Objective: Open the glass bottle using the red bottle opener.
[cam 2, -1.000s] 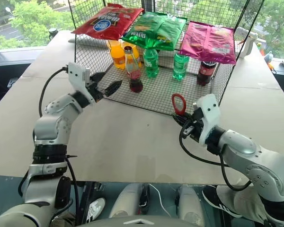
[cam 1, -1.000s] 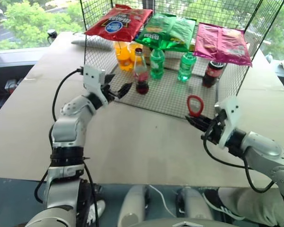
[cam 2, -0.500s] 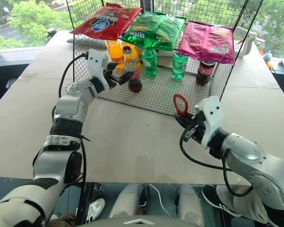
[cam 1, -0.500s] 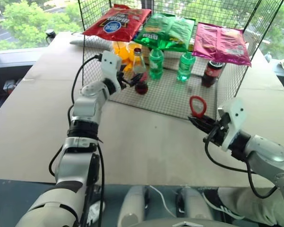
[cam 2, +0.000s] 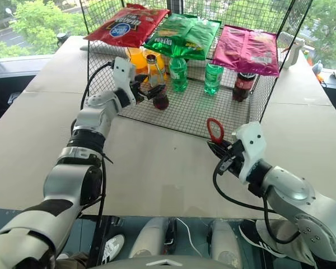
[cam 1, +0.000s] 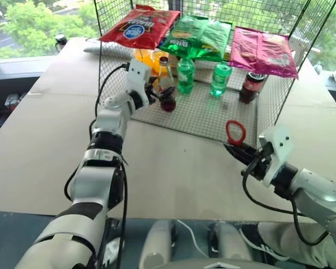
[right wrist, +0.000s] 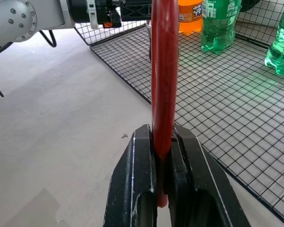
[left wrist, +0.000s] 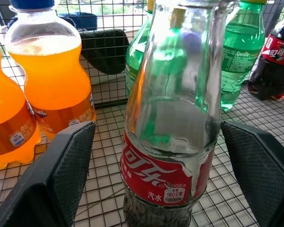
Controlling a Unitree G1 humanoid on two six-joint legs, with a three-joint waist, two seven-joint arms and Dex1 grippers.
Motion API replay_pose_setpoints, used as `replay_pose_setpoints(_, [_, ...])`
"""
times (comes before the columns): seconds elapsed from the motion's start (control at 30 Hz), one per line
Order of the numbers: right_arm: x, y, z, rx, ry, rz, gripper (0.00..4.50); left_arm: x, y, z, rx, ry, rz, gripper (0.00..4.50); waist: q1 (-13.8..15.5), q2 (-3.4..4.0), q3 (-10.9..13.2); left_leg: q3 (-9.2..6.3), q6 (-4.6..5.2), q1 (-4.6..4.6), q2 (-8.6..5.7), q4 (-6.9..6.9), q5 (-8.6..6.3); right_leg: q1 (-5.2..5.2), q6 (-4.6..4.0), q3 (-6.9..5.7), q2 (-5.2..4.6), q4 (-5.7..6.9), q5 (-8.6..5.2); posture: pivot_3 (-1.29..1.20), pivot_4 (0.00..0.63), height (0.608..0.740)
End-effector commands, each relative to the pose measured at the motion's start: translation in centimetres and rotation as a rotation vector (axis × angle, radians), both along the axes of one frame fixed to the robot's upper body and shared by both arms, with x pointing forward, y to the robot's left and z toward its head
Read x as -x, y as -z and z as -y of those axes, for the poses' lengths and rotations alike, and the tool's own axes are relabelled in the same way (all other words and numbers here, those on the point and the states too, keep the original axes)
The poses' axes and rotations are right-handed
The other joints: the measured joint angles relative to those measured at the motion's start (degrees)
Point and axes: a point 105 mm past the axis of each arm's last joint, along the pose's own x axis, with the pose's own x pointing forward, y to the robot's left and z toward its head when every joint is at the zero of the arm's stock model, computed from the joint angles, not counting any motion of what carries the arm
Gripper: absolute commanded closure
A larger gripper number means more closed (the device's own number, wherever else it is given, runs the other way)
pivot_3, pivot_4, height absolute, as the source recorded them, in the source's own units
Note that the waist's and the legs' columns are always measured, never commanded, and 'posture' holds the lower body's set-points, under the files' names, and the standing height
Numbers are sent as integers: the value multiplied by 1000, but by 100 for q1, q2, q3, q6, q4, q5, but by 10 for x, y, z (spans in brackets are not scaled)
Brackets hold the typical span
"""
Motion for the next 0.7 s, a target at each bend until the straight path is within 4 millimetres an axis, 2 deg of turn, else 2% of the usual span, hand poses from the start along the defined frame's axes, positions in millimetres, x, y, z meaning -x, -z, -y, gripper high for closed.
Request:
replay_pose_setpoints(0.03, [7, -14, -4, -18, -22, 77, 4500, -1, -21, 6, -10, 26, 74, 130, 3, 0, 0, 0, 0, 0, 0, 0, 0, 0, 0, 0, 0, 0, 0, 0, 150, 740])
replay_pose_setpoints(0.17, [8, -20, -6, -32, -30, 110, 4500, -2, -21, 8, -14, 37, 78, 130, 1, 0, 0, 0, 0, 0, 0, 0, 0, 1, 0, 0, 0, 0, 0, 0, 150, 740])
replay_pose_setpoints(0.4, [7, -43, -10, -105, -52, 213, 4500, -2, -22, 12, -17, 52, 84, 130, -1, 0, 0, -1, 1, 0, -1, 2, 0, 2, 0, 0, 2, 1, 0, 0, 150, 740])
replay_pose_setpoints(0.7, [7, -48, -15, -119, -71, 230, 4500, -3, -23, 14, -21, 57, 87, 130, -1, 0, 0, -1, 2, 1, -1, 6, -1, 5, 1, -1, 2, 2, 1, 0, 150, 740])
